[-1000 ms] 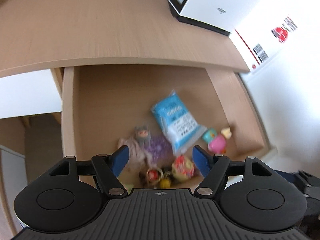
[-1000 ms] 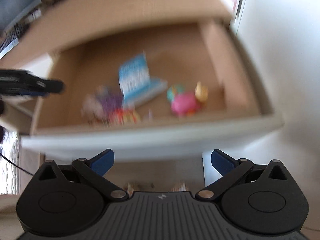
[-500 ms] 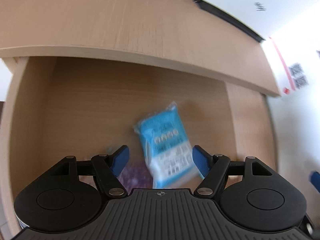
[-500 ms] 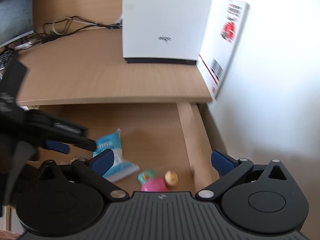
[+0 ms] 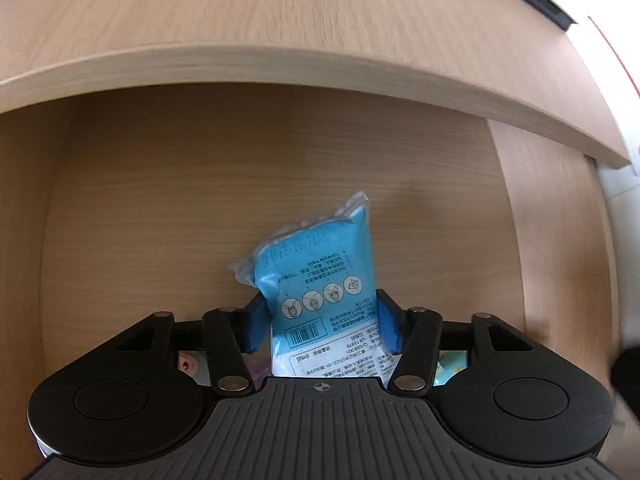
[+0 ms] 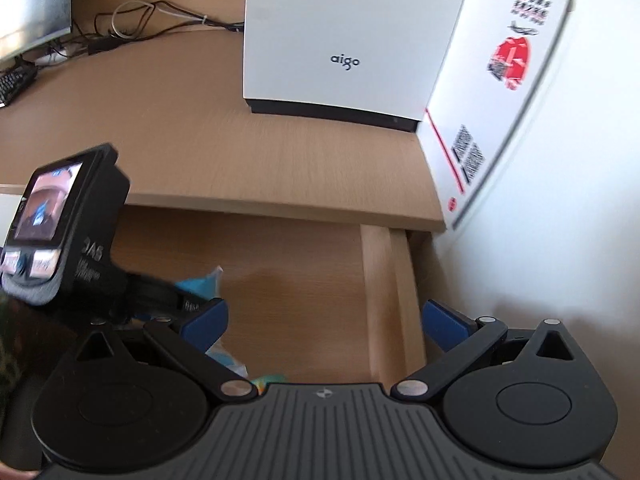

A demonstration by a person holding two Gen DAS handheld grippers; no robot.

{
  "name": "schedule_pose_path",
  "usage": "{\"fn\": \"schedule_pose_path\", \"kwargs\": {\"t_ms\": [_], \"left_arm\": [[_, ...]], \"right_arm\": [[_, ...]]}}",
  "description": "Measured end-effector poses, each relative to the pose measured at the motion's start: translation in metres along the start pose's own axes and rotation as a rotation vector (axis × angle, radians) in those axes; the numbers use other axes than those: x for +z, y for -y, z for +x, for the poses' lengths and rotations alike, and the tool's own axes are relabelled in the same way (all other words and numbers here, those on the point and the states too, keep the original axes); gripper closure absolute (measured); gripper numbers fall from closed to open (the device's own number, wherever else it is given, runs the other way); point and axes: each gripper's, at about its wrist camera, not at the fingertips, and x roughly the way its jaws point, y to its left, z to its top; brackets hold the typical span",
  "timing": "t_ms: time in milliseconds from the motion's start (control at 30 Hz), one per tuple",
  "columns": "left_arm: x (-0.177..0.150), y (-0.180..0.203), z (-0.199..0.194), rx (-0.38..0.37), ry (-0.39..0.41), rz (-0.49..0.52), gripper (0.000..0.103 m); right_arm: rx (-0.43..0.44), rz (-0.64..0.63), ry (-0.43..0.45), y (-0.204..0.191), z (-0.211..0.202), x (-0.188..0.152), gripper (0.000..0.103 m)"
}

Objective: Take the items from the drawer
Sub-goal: 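Reach into the drawer and grasp the blue packet with the left gripper, then lift the blue packet out with the left gripper while the right gripper reaches into the drawer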

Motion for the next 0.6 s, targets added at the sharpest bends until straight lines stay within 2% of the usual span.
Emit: {"fn": "schedule_pose_path", "kwargs": {"t_ms": [133,233,367,467,600], "left_arm": [[-0.008,-0.025,-0.039,-0.028,0.067,0.030,0.048],[-0.015,-0.049,-0.070,-0.069,0.075,0.065,0.048],[-0.029,-0.080,-0.102,-0.103,0.094,0.091,0.048],[-0.036,-0.105,-0.123,-0.142,0.103,0.007,0.048],[-0.043,-0.137,-0.145,-0.142,0.140,-0.127,0.048]], "right_arm": [[0.013,0.039,-0.036,-0.001,0.018,0.010,0.000],[0.060,0.044,-0.071,-0.006,0.028,0.014,0.000],[0.155,-0.016,-0.202,-0.031,0.064,0.011,0.000],[0.229,-0.053,-0.314,-0.059,0.095,0.006,0.000],[0.347,-0.081,-0.366,-0.091,0.112,0.011,0.000]]}}
